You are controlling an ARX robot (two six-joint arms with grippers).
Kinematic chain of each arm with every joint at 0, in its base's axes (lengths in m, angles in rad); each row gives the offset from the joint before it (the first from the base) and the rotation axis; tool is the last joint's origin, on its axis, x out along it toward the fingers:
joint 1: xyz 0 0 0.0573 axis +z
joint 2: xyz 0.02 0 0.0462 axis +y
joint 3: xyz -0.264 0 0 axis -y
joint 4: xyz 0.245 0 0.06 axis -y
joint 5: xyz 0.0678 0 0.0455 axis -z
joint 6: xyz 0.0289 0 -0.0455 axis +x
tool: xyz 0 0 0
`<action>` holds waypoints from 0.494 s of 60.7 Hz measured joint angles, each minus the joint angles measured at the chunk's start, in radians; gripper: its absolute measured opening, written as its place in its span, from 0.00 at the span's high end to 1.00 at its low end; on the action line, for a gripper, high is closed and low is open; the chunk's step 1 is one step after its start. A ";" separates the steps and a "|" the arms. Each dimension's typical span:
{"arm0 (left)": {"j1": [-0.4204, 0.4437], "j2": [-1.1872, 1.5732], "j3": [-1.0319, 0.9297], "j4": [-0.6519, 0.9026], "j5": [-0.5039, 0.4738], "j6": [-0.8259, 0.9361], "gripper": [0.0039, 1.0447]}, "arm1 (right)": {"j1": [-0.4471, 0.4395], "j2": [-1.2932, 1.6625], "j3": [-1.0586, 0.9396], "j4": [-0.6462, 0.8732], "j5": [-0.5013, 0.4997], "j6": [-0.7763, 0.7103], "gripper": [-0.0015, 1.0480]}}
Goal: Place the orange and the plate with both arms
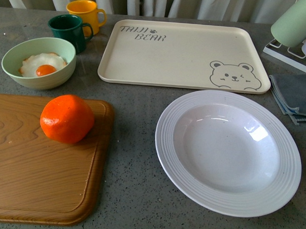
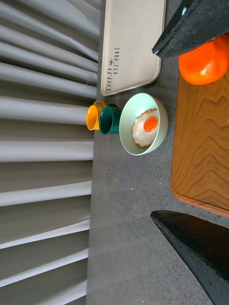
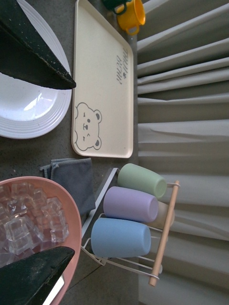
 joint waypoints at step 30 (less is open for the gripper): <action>0.000 0.000 0.000 0.000 0.000 0.000 0.08 | 0.000 0.000 0.000 0.000 0.000 0.000 0.09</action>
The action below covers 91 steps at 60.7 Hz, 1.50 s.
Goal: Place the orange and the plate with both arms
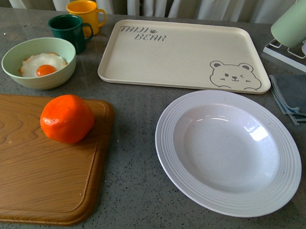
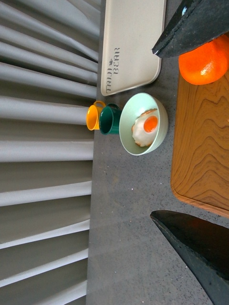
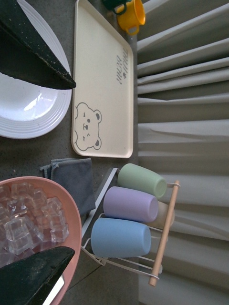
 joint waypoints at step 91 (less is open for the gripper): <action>-0.214 1.543 0.342 0.695 0.245 -0.078 0.08 | 0.000 0.000 0.000 0.000 0.000 0.000 0.09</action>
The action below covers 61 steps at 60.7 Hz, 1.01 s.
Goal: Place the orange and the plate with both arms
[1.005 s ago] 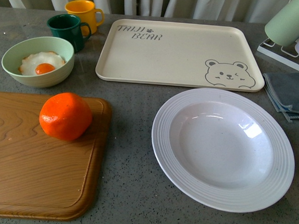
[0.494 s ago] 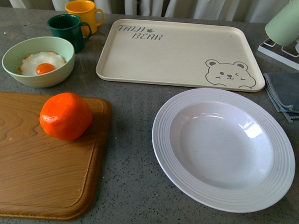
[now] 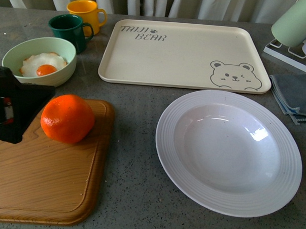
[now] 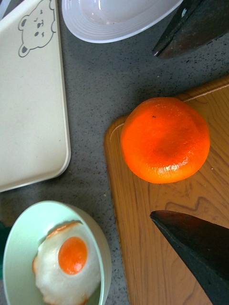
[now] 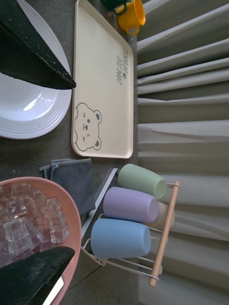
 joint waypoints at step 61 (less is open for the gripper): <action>-0.010 0.225 0.082 0.078 -0.001 0.026 0.08 | 0.000 0.000 0.000 0.000 0.000 0.000 0.09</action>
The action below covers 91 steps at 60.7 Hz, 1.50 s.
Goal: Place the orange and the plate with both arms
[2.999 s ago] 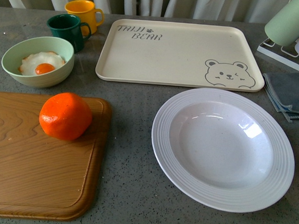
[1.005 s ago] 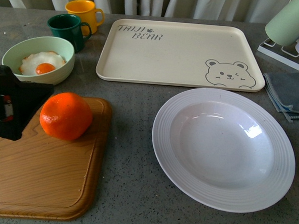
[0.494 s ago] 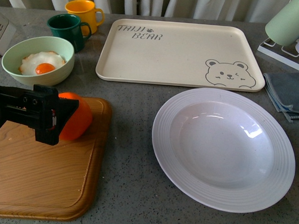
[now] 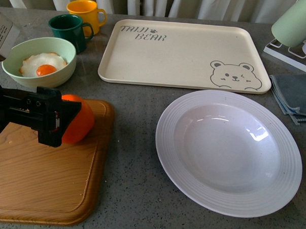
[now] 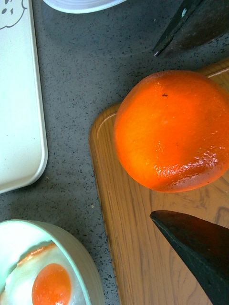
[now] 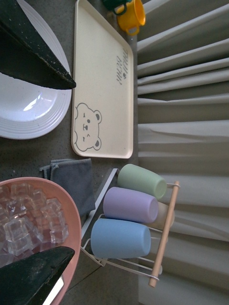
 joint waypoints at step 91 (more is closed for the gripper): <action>-0.264 0.030 0.203 -0.121 0.099 0.044 0.42 | 0.000 0.000 0.000 0.000 0.000 0.000 0.09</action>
